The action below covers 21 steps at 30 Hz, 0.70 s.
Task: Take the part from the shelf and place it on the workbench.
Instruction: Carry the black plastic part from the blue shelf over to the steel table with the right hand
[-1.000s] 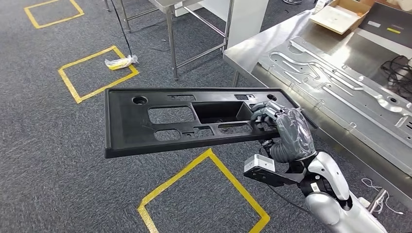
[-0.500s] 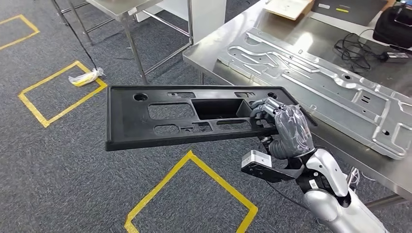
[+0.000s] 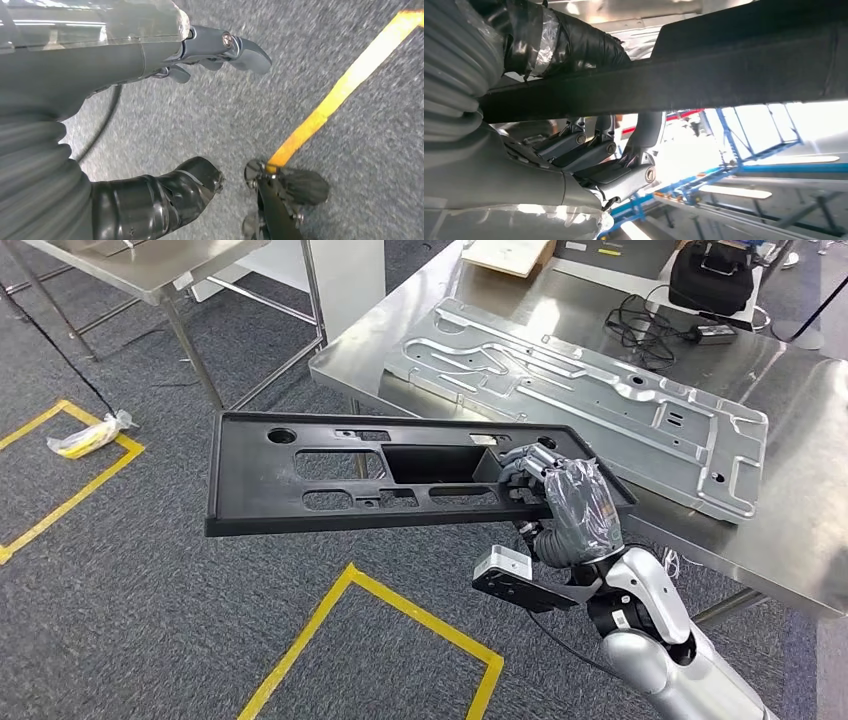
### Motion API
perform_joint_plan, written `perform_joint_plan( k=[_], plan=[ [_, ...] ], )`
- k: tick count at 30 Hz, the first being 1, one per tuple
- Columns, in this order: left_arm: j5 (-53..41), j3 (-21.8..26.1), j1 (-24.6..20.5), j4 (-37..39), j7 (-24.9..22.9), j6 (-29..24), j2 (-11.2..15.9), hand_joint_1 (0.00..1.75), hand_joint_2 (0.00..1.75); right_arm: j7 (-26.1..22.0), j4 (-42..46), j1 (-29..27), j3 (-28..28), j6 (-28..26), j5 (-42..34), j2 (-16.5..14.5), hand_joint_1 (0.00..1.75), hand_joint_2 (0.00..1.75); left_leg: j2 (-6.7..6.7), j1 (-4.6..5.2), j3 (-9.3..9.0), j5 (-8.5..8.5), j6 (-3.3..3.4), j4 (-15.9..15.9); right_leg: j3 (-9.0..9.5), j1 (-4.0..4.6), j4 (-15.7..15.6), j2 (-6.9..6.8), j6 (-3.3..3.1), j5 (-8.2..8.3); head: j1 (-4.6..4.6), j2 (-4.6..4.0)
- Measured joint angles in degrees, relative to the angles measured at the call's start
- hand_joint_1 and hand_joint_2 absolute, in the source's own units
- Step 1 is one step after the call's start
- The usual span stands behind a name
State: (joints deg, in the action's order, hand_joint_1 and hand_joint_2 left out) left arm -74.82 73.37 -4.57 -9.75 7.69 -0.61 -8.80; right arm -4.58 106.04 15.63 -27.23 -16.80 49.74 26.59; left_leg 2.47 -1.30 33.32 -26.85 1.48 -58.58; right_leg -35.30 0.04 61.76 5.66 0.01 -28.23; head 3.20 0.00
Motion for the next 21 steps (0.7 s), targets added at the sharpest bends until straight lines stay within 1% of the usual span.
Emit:
perform_joint_plan(
  k=[1, 2, 3, 4, 5, 6, 7, 8, 9, 10, 11, 12, 13, 14, 15, 16, 17, 18, 19, 20, 21],
  plan=[
    [-0.03, 0.0, -0.01, 0.0, 0.05, 0.01, -0.04, 0.0, 1.75, 0.21, -0.39, 0.19, -0.29, -0.09, 0.03, -0.04, 1.75, 1.75, -1.71, -0.04, -0.62, -0.14, 0.36, 0.48, -2.37, -0.37, 3.96, -1.61, 0.82, -1.37, 0.04, 0.0],
    [-0.06, 0.0, -0.02, 0.01, 0.1, 0.02, -0.08, 0.0, 1.75, 0.48, -0.83, 0.39, -0.59, -0.19, 0.07, -0.08, 1.75, 1.75, -3.57, -0.12, -1.35, -0.38, 0.66, 0.96, -4.47, -0.8, 7.21, -3.31, 1.7, -2.13, 0.08, 0.0],
    [-0.09, 0.0, 0.06, 0.01, 0.13, 0.07, -0.1, 0.0, 1.75, 0.73, -1.16, 0.58, -0.76, -0.26, 0.08, -0.05, 1.75, 1.75, -5.11, -0.22, -2.07, -0.76, 0.73, 1.25, -5.92, -1.23, 9.43, -5.62, 2.29, -2.18, 0.11, 0.0],
    [-0.13, 0.0, 0.1, 0.02, 0.16, 0.13, -0.11, 0.0, 1.75, 0.99, -1.41, 0.66, -0.85, -0.32, 0.07, 0.03, 1.75, 1.75, -6.1, -0.33, -2.58, -1.27, 0.46, 1.18, -5.44, -1.59, 7.71, -6.29, 2.62, -0.22, 0.12, 0.0],
    [-0.15, 0.0, 0.11, 0.02, 0.2, 0.18, -0.12, 0.0, 1.75, 1.18, -1.55, 0.81, -0.8, -0.37, 0.02, 0.19, 1.75, 1.75, -6.71, -0.36, -3.05, -1.72, 0.11, 1.13, -3.56, -1.57, 3.76, -7.7, 2.74, 1.79, 0.12, 0.0],
    [-0.17, 0.0, 0.12, 0.02, 0.26, 0.22, -0.12, 0.0, 1.75, 1.33, -1.66, 1.08, -0.74, -0.42, -0.05, 0.35, 1.75, 1.75, -7.24, -0.27, -3.44, -2.15, -0.29, 1.01, -1.96, -1.31, 0.39, -9.05, 2.58, 3.14, 0.13, 0.0],
    [-0.18, 0.0, 0.1, 0.02, 0.31, 0.24, -0.12, 0.0, 1.75, 1.48, -1.76, 1.36, -0.67, -0.46, -0.11, 0.5, 1.75, 1.75, -7.77, -0.1, -3.77, -2.49, -0.69, 0.97, -1.03, -1.01, -1.72, -10.08, 2.28, 3.7, 0.11, 0.0],
    [-0.16, 0.0, 0.08, 0.02, 0.34, 0.24, -0.1, 0.0, 1.75, 1.63, -1.89, 1.62, -0.59, -0.49, -0.14, 0.64, 1.75, 1.75, -8.36, 0.11, -4.04, -2.77, -1.07, 1.0, -0.77, -0.69, -2.48, -10.57, 1.88, 3.52, 0.1, 0.0],
    [-0.14, 0.0, 0.01, 0.02, 0.37, 0.24, -0.1, 0.0, 1.75, 1.79, -2.03, 1.87, -0.53, -0.49, -0.03, 0.74, 1.75, 1.75, -9.04, 0.25, -4.31, -2.96, -1.38, 1.11, -0.88, -0.45, -2.53, -10.01, 1.4, 3.38, 0.1, 0.0],
    [-0.11, 0.0, -0.07, 0.02, 0.38, 0.24, -0.1, 0.0, 1.75, 2.01, -2.19, 2.09, -0.47, -0.46, 0.27, 0.85, 1.75, 1.75, -9.71, 0.23, -4.58, -3.26, -1.7, 1.25, -0.85, -0.57, -2.61, -9.17, 0.95, 3.32, 0.08, 0.0],
    [-0.08, 0.0, -0.14, 0.02, 0.38, 0.23, -0.1, 0.0, 1.75, 2.32, -2.36, 2.39, -0.42, -0.39, 0.86, 0.94, 1.75, 1.75, -9.4, 0.11, -4.72, -3.82, -1.98, 0.93, -0.68, -0.67, -2.8, -8.4, 0.49, 3.27, 0.08, 0.0],
    [-0.08, 0.0, -0.18, 0.02, 0.37, 0.22, -0.1, 0.0, 1.75, 2.75, -2.61, 2.91, -0.43, -0.25, 1.7, 0.94, 1.75, 1.75, -8.25, -0.03, -4.36, -4.78, -2.15, -0.35, -0.47, -0.8, -2.99, -7.64, -0.01, 3.26, 0.08, 0.0],
    [-0.1, 0.0, -0.21, 0.02, 0.34, 0.21, -0.1, 0.0, 1.75, 3.24, -3.02, 3.62, -0.46, -0.04, 2.74, 0.84, 1.75, 1.75, -6.56, -0.16, -3.26, -6.22, -2.25, -2.88, -0.23, -0.94, -3.17, -6.9, -0.44, 3.26, 0.08, 0.0],
    [-0.17, 0.0, -0.19, 0.02, 0.29, 0.19, -0.11, 0.0, 1.75, 3.79, -3.59, 4.43, -0.52, 0.19, 3.77, 0.62, 1.75, 1.75, -4.63, -0.19, -1.39, -7.92, -2.22, -6.63, -0.13, -0.88, -3.2, -6.19, -0.74, 3.18, 0.08, 0.0],
    [-0.29, 0.0, -0.14, 0.02, 0.24, 0.17, -0.11, 0.0, 1.75, 4.26, -4.35, 5.29, -0.63, 0.44, 4.65, 0.32, 1.75, 1.75, -3.5, -0.14, 1.02, -9.46, -2.16, -10.84, -0.08, -0.79, -3.16, -5.38, -0.97, 3.1, 0.08, 0.0],
    [-0.46, 0.0, -0.09, 0.02, 0.19, 0.14, -0.11, 0.0, 1.75, 4.68, -5.29, 6.1, -0.8, 0.67, 5.32, -0.05, 1.75, 1.75, -2.98, -0.07, 3.29, -10.27, -2.08, -14.34, -0.02, -0.66, -3.1, -4.49, -1.1, 3.02, 0.07, 0.0],
    [-0.64, 0.0, -0.01, 0.02, 0.16, 0.09, -0.1, 0.0, 1.75, 5.0, -6.35, 6.94, -1.0, 0.87, 5.75, -0.42, 1.75, 1.75, -2.75, 0.02, 4.88, -9.95, -1.94, -16.14, 0.1, -0.53, -3.05, -3.58, -1.19, 2.91, 0.06, 0.0],
    [-0.84, 0.0, 0.04, 0.02, 0.18, 0.05, -0.1, 0.0, 1.75, 5.39, -7.51, 7.87, -1.21, 1.07, 6.14, -0.78, 1.75, 1.75, -2.59, 0.08, 5.45, -8.39, -1.72, -15.68, 0.26, -0.4, -2.96, -2.66, -1.24, 2.8, 0.07, 0.0],
    [-1.03, -0.01, 0.08, 0.02, 0.21, 0.02, -0.1, 0.0, 1.75, 5.87, -8.73, 8.99, -1.43, 1.23, 6.67, -1.15, 1.75, 1.75, -2.38, 0.14, 4.99, -5.84, -1.41, -13.02, 0.44, -0.32, -2.86, -1.94, -1.24, 2.66, 0.06, 0.0],
    [-1.19, -0.01, 0.09, 0.02, 0.26, 0.01, -0.09, 0.0, 1.75, 6.51, -9.96, 10.3, -1.63, 1.35, 7.52, -1.55, 1.75, 1.75, -2.1, 0.23, 3.94, -3.06, -1.01, -9.1, 0.57, -0.28, -2.73, -1.29, -1.19, 2.49, 0.07, 0.0],
    [-1.33, -0.02, 0.03, 0.02, 0.32, 0.0, -0.08, 0.0, 1.75, 7.36, -11.41, 11.89, -1.84, 1.59, 8.85, -1.94, 1.75, 1.75, -1.78, 0.31, 2.82, -1.06, -0.68, -5.41, 0.58, -0.14, -2.49, -0.74, -1.04, 2.3, 0.07, 0.0]
  ],
)
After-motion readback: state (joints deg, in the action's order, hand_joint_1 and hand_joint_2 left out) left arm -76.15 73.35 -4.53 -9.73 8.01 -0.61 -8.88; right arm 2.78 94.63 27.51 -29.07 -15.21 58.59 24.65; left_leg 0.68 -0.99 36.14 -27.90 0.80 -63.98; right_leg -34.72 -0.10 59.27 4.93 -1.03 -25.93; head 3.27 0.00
